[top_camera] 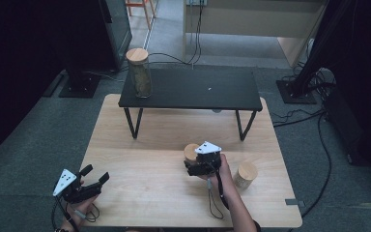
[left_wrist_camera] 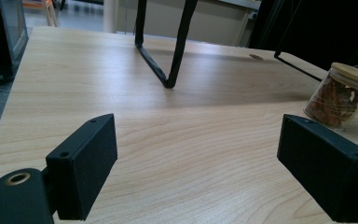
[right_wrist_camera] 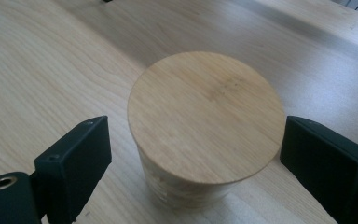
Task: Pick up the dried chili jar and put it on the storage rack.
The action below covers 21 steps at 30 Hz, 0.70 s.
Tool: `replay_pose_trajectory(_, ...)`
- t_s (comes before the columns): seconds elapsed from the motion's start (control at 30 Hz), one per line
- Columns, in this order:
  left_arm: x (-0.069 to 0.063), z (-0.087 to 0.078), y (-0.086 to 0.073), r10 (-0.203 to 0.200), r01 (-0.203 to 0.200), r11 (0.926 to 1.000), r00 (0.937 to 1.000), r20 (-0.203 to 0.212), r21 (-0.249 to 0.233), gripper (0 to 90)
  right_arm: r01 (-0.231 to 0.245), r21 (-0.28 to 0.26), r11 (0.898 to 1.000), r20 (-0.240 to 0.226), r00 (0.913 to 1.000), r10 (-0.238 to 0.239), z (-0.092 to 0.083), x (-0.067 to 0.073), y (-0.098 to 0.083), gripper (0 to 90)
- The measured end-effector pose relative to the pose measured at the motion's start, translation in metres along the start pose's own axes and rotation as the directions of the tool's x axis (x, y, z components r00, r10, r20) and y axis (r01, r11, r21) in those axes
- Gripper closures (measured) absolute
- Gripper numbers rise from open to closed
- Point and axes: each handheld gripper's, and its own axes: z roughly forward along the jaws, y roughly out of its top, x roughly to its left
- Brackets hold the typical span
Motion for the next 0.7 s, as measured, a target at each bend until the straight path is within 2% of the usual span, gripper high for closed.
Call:
replay_pose_trajectory(0.3,0.000,0.000,0.000,-0.001,0.001,1.0000,1.0000,0.000,0.000,12.2,-0.021,0.014,1.000,0.012,0.9997,0.021,0.011,0.001,0.003,9.1)
replay_pose_trajectory(0.57,0.000,0.000,0.000,0.000,0.000,1.0000,1.0000,0.002,0.000,12.1,-0.019,0.021,1.000,0.025,0.9995,0.018,0.017,0.004,0.004,15.8)
replay_pose_trajectory(0.7,0.001,0.000,0.000,-0.002,0.002,1.0000,1.0000,0.002,-0.002,12.1,-0.033,0.024,0.999,0.034,0.9989,0.033,0.019,0.004,0.005,19.1)
